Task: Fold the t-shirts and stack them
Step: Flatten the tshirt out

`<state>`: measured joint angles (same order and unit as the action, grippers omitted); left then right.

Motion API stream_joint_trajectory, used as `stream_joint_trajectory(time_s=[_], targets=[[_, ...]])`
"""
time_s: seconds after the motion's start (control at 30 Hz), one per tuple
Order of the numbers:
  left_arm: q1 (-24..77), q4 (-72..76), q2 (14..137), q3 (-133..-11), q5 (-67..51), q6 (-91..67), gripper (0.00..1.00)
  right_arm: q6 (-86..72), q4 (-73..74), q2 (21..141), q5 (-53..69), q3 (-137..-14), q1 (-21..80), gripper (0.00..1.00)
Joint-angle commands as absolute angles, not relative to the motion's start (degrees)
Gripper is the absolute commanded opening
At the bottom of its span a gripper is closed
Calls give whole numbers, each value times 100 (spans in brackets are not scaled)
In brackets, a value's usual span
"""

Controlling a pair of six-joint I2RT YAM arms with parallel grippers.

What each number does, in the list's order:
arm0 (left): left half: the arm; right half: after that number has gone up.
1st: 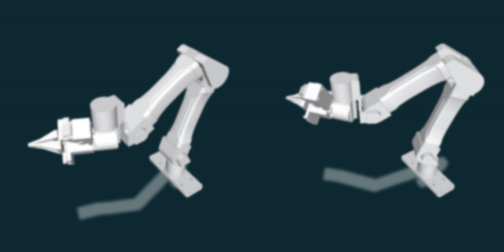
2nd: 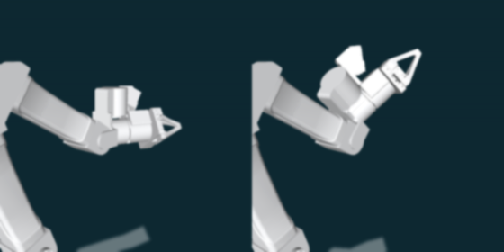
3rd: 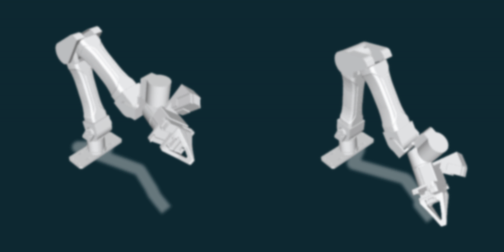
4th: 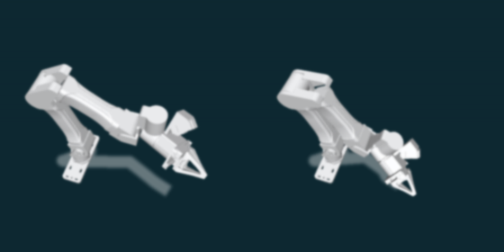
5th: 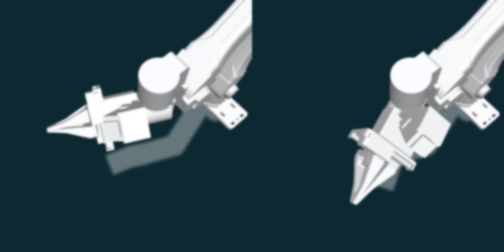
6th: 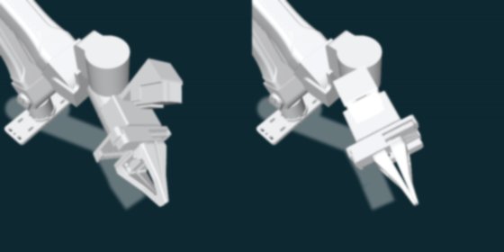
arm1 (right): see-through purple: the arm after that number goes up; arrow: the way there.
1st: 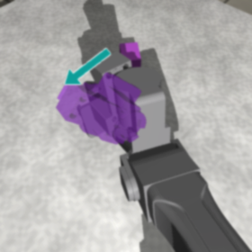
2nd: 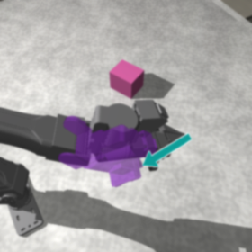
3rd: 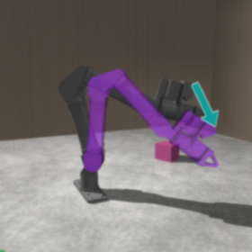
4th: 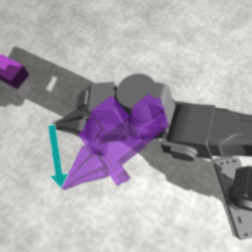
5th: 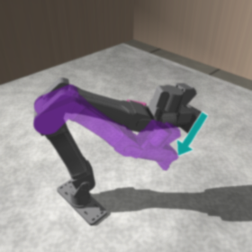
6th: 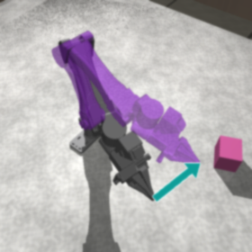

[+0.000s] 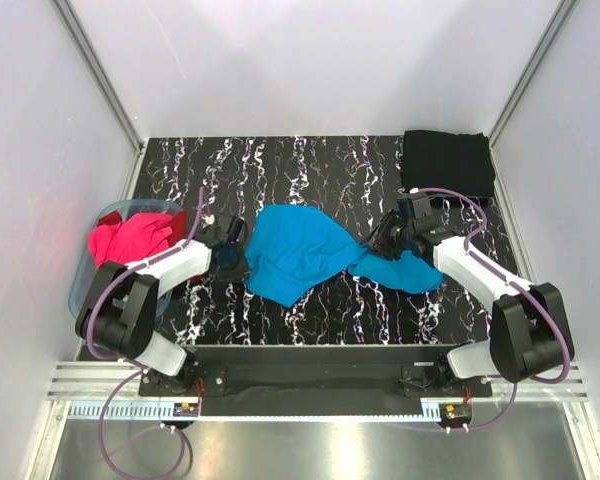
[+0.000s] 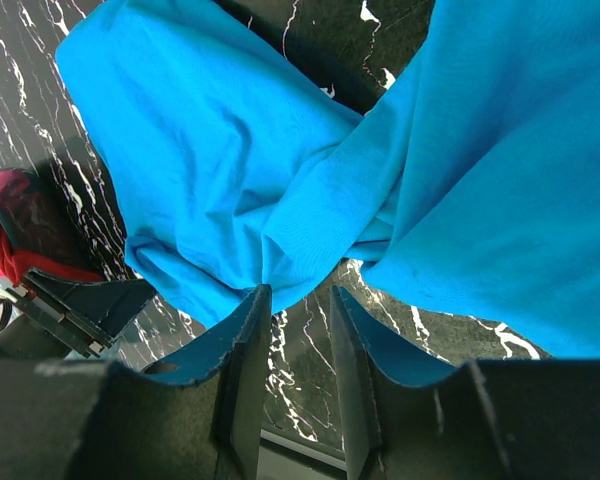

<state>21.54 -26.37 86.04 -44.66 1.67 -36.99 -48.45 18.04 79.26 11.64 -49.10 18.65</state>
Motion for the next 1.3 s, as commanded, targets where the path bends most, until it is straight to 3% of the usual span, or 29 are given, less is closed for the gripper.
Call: stream_joint_trajectory(time_s=[0.0,0.33,0.73,1.27], targets=[[2267,-2566,8807,-4535,254,-3700,32,-4790,1643,7708,1143,-4940,1907,38],[2548,-2883,8798,-4790,782,-3691,35,-4790,1652,7629,1134,-4913,1907,38],[2672,-3234,7471,-4799,1099,-3823,35,-4772,1635,7576,1011,-4860,1916,38],[2663,-2742,8569,-4685,650,-3876,33,-4799,1661,7453,949,-4869,1907,38]])
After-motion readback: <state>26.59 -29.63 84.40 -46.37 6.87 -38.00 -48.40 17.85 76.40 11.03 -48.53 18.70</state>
